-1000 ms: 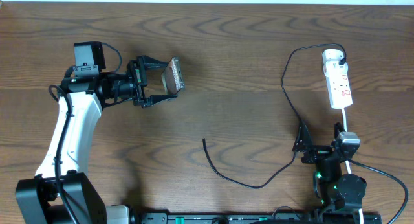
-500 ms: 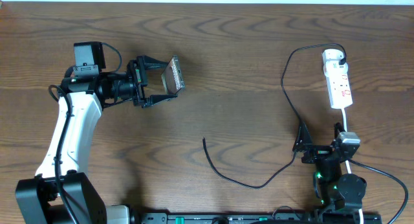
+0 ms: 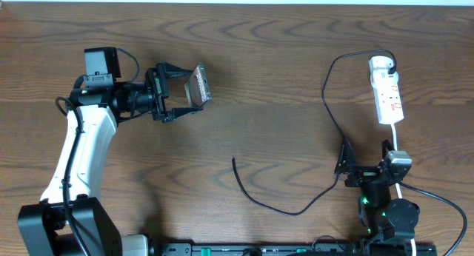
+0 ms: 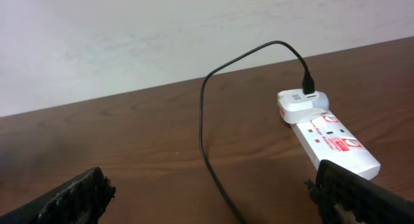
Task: Plug charger to phone and switch on socket
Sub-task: 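Move the right gripper toward the phone held by the left gripper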
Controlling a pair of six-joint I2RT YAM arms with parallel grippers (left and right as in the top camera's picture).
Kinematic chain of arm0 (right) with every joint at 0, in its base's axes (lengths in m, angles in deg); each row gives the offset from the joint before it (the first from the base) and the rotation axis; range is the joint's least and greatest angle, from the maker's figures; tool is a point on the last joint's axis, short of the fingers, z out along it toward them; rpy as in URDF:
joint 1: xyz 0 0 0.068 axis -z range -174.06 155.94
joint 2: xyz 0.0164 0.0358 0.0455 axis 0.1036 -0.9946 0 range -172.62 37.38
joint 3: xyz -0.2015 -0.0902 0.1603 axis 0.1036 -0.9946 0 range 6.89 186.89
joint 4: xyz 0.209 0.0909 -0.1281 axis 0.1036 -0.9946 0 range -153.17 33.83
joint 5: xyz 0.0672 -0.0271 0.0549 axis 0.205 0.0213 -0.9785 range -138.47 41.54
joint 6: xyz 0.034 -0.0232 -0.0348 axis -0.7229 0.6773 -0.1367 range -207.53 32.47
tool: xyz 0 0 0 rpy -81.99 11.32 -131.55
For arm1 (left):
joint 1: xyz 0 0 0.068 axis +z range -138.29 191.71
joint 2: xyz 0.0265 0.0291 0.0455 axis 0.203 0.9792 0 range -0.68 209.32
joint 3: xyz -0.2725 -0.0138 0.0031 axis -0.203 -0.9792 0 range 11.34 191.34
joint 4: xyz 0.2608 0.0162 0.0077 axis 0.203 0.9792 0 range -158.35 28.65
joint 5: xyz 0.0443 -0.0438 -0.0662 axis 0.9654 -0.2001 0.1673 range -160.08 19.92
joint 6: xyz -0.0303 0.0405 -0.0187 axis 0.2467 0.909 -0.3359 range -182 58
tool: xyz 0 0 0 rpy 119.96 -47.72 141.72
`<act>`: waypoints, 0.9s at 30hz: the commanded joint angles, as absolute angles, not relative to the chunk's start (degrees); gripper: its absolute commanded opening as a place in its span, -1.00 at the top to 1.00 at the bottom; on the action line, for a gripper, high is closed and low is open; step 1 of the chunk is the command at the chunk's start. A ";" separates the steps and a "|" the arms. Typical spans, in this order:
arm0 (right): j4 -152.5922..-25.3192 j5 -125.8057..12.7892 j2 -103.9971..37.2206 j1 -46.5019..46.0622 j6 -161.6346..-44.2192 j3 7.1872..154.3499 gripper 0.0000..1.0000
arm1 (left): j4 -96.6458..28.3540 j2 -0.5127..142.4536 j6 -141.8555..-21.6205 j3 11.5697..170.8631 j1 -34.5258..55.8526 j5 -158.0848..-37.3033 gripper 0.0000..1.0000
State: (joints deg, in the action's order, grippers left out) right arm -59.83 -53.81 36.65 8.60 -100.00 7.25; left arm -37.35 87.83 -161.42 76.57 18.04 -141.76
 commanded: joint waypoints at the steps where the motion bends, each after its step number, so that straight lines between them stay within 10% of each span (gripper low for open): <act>1: -59.92 -55.08 36.78 8.14 -103.04 7.21 -0.98 | -37.65 86.54 -161.46 77.53 18.28 -144.23 0.86; 13: -56.38 -68.67 34.58 8.14 -112.78 17.24 -0.98 | -37.68 86.52 -160.65 77.53 18.13 -142.09 0.86; 27: -97.01 -76.04 -15.00 8.07 -112.92 65.74 -0.99 | -37.50 86.54 -159.82 77.51 9.89 -124.12 0.86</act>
